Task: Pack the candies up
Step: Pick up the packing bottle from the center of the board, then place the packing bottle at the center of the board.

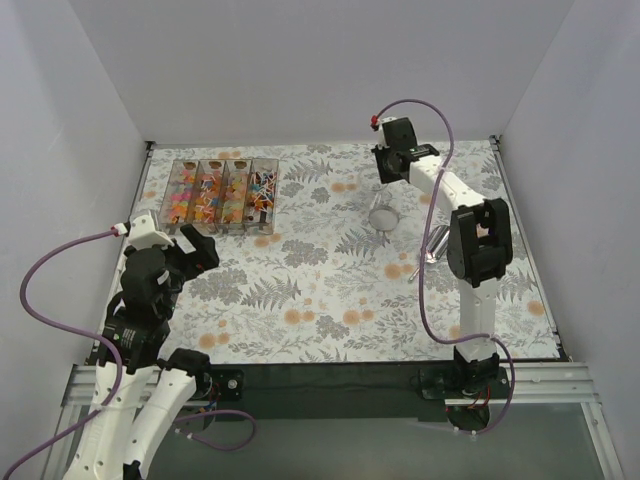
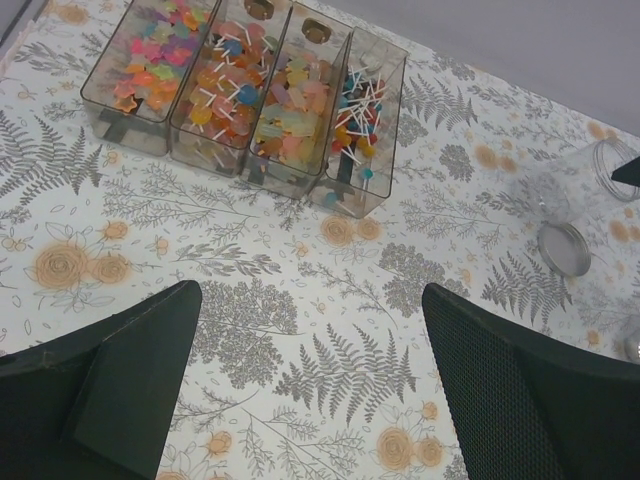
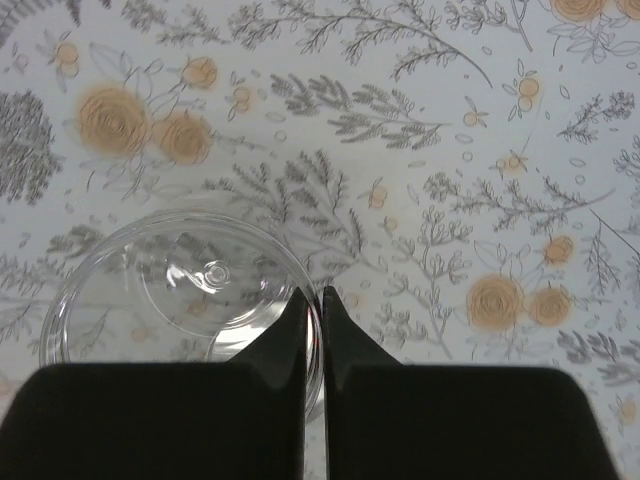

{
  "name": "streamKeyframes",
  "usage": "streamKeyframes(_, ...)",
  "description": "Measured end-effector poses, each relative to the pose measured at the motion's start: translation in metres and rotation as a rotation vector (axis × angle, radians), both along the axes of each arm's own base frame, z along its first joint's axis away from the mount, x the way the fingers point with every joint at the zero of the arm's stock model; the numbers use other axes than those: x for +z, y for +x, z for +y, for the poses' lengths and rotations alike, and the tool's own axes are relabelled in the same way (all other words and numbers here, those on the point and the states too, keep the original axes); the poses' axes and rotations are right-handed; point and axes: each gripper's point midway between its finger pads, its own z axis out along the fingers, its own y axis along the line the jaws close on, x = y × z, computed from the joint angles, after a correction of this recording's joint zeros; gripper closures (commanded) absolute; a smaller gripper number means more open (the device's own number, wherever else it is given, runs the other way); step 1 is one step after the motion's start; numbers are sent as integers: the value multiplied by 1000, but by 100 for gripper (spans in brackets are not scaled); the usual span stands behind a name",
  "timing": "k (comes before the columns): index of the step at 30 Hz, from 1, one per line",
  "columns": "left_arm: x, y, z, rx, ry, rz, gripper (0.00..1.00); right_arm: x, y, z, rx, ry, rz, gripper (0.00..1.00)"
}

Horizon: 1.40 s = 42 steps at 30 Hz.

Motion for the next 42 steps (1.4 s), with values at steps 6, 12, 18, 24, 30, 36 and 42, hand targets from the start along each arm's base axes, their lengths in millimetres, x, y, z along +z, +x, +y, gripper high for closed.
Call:
streamKeyframes(6,2,0,0,2,-1,-4,8,46,-85,39,110,-124,-62,99)
streamKeyframes(12,3,-4,3,14,-3,-13,8,39,-184,75,229,-138,-26,99)
streamKeyframes(18,4,-4,4,20,-5,-17,8,-7,-253,75,255,-182,105,99)
streamKeyframes(24,6,-5,4,19,-6,-23,8,-15,-266,76,211,-186,118,99)
streamKeyframes(30,7,-6,4,18,-7,-29,8,-19,-264,67,136,-183,79,99)
streamKeyframes(36,10,-7,4,18,-9,-33,8,-14,-262,63,92,-162,51,79)
streamKeyframes(42,16,-3,3,21,-22,-26,7,2,-264,64,92,-108,21,67)
